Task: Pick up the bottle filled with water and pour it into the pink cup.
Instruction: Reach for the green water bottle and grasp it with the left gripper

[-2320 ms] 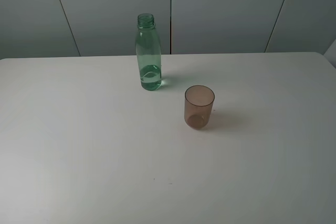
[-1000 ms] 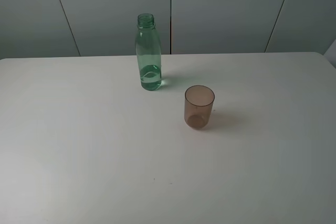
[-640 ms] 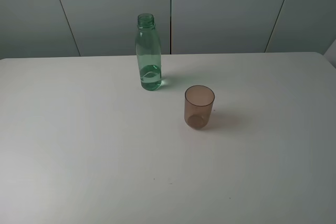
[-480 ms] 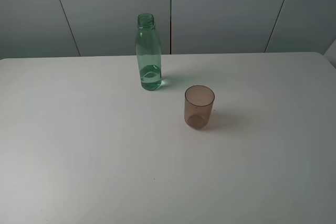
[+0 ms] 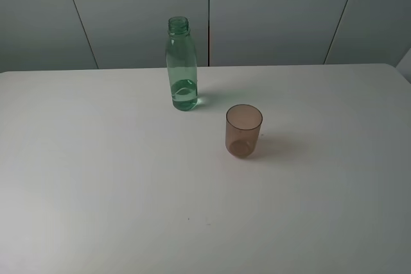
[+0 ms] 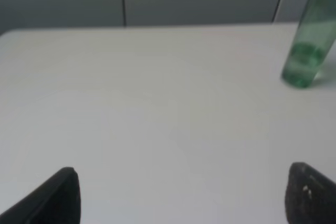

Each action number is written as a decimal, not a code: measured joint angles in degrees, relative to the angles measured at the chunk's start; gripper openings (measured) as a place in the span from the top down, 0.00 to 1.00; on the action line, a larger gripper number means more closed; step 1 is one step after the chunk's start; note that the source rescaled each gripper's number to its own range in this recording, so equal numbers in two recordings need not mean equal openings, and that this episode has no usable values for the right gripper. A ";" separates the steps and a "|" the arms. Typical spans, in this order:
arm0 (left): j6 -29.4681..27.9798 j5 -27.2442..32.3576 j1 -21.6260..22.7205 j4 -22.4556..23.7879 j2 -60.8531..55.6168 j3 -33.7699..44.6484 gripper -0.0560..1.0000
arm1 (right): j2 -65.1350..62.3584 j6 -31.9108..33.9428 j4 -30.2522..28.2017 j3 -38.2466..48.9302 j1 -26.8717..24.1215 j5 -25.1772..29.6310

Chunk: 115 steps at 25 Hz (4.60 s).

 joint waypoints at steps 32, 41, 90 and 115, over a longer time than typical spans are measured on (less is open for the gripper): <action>12.75 -39.78 -22.02 -7.21 78.50 -10.59 0.00 | 0.00 0.00 0.00 0.00 0.00 0.00; 4.98 -52.33 -22.02 1.80 92.06 -10.59 0.00 | 0.00 0.00 0.00 0.00 0.00 0.00; -13.38 -90.33 -25.71 30.26 117.20 -23.26 0.00 | 0.00 0.00 0.00 0.00 0.00 0.00; -10.07 -93.61 -26.24 24.62 122.02 -28.11 0.00 | 0.00 0.00 0.00 0.00 0.00 0.00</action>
